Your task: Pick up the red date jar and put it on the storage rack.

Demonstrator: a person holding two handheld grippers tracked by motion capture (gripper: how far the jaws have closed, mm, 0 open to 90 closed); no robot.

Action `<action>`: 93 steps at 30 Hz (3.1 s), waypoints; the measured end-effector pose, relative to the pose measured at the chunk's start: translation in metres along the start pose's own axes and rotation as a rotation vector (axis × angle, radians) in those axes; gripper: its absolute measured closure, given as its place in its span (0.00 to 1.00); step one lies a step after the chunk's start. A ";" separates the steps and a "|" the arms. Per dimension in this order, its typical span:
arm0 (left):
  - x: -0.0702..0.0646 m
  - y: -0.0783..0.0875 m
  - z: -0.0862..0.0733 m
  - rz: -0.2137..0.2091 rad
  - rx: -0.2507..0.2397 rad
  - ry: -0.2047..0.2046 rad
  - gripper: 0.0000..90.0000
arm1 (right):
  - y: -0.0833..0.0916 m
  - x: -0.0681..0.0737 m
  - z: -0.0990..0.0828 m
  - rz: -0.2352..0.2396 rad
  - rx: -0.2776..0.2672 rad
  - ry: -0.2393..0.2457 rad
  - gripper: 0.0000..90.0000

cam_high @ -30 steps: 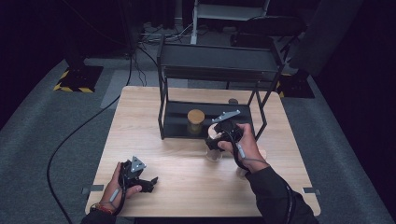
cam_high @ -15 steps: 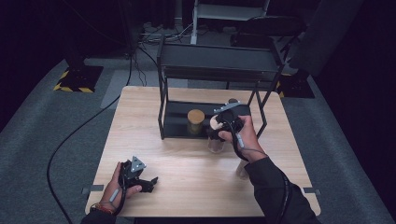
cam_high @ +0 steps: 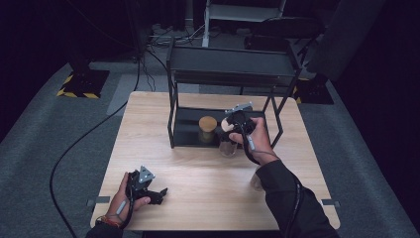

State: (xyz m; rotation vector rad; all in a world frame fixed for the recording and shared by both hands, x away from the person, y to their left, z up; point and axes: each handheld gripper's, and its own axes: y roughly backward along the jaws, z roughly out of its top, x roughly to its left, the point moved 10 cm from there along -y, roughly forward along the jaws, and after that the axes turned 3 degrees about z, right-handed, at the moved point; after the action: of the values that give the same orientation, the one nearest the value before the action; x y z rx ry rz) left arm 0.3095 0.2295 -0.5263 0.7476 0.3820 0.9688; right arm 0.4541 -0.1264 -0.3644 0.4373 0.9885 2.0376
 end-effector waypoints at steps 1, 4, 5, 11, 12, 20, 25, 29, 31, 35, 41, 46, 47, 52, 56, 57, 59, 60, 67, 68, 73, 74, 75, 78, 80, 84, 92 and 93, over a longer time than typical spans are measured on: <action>0.000 0.000 0.000 0.000 0.000 0.000 0.01 | -0.001 0.000 0.001 -0.006 -0.002 0.002 0.27; 0.000 0.000 0.000 0.000 0.000 0.000 0.01 | -0.004 -0.002 0.004 -0.017 0.004 -0.003 0.27; 0.000 0.000 0.000 0.000 0.000 0.000 0.01 | -0.006 -0.003 0.005 -0.019 0.006 -0.007 0.27; 0.000 0.000 0.000 0.000 0.000 0.000 0.01 | -0.014 -0.006 0.008 -0.023 0.009 -0.031 0.27; 0.000 0.000 0.000 0.000 0.000 0.000 0.01 | -0.014 -0.006 0.009 -0.024 0.009 -0.033 0.27; 0.000 0.000 0.000 0.000 0.000 0.000 0.01 | -0.021 -0.010 0.016 -0.036 0.010 -0.043 0.27; 0.000 0.000 0.000 0.000 0.000 0.000 0.01 | -0.024 -0.013 0.018 -0.045 0.010 -0.057 0.27; 0.000 0.000 0.000 0.000 0.000 0.000 0.01 | -0.028 -0.017 0.020 -0.054 0.008 -0.069 0.27; 0.000 0.000 0.000 0.000 0.000 0.000 0.01 | -0.031 -0.020 0.020 -0.055 0.006 -0.077 0.27; 0.000 0.000 0.000 -0.001 0.000 0.000 0.01 | -0.036 -0.026 0.021 -0.064 0.000 -0.097 0.27; 0.000 0.000 0.000 -0.001 0.000 -0.001 0.01 | -0.044 -0.035 0.021 -0.074 0.000 -0.123 0.27; 0.000 0.000 0.000 -0.001 0.000 0.000 0.01 | -0.048 -0.040 0.020 -0.074 -0.008 -0.136 0.27; 0.000 0.000 0.000 -0.001 0.000 -0.001 0.01 | -0.049 -0.041 0.020 -0.073 -0.010 -0.139 0.27; 0.000 0.000 0.000 -0.001 0.000 -0.001 0.01 | -0.051 -0.043 0.019 -0.067 -0.008 -0.152 0.27; 0.000 0.000 0.000 -0.001 0.000 -0.001 0.01 | -0.052 -0.043 0.021 -0.063 -0.004 -0.149 0.27; 0.000 0.000 0.000 -0.001 0.000 0.000 0.01 | -0.052 -0.043 0.021 -0.064 -0.002 -0.147 0.27; 0.000 0.000 0.000 -0.001 0.000 0.000 0.01 | -0.052 -0.043 0.021 -0.061 -0.001 -0.148 0.27; 0.000 0.000 0.000 -0.001 0.000 0.000 0.01 | -0.053 -0.043 0.021 -0.062 -0.002 -0.153 0.27; 0.000 0.000 0.000 -0.005 -0.001 -0.008 0.01 | -0.054 -0.045 0.023 -0.058 0.009 -0.177 0.27; 0.000 0.000 0.000 -0.005 -0.001 -0.009 0.01 | -0.054 -0.045 0.023 -0.057 0.009 -0.180 0.27; 0.000 0.000 0.000 -0.007 0.000 -0.010 0.01 | -0.053 -0.047 0.024 -0.055 0.018 -0.190 0.24; 0.000 0.000 0.000 -0.007 0.000 -0.010 0.01 | -0.053 -0.047 0.024 -0.055 0.018 -0.188 0.24; 0.000 0.000 0.000 -0.006 0.000 -0.010 0.01 | -0.053 -0.047 0.024 -0.057 0.018 -0.187 0.24; 0.000 0.000 0.000 -0.007 0.000 -0.010 0.01 | -0.053 -0.046 0.023 -0.077 0.023 -0.191 0.15; 0.000 0.000 0.000 -0.007 0.000 -0.010 0.00 | -0.053 -0.046 0.023 -0.081 0.022 -0.192 0.11; 0.000 0.000 0.000 -0.006 0.000 -0.010 0.01 | -0.052 -0.046 0.022 -0.098 0.030 -0.183 0.07; 0.000 0.000 0.000 -0.006 0.000 -0.010 0.00 | -0.048 -0.043 0.022 -0.108 0.041 -0.160 0.05; 0.000 0.000 0.000 -0.006 0.000 -0.010 0.01 | -0.047 -0.042 0.022 -0.107 0.039 -0.158 0.05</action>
State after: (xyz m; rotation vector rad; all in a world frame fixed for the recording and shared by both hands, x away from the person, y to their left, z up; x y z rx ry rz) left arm 0.3094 0.2294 -0.5264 0.7505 0.3754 0.9589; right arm 0.5174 -0.1320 -0.3854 0.5460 0.9359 1.8612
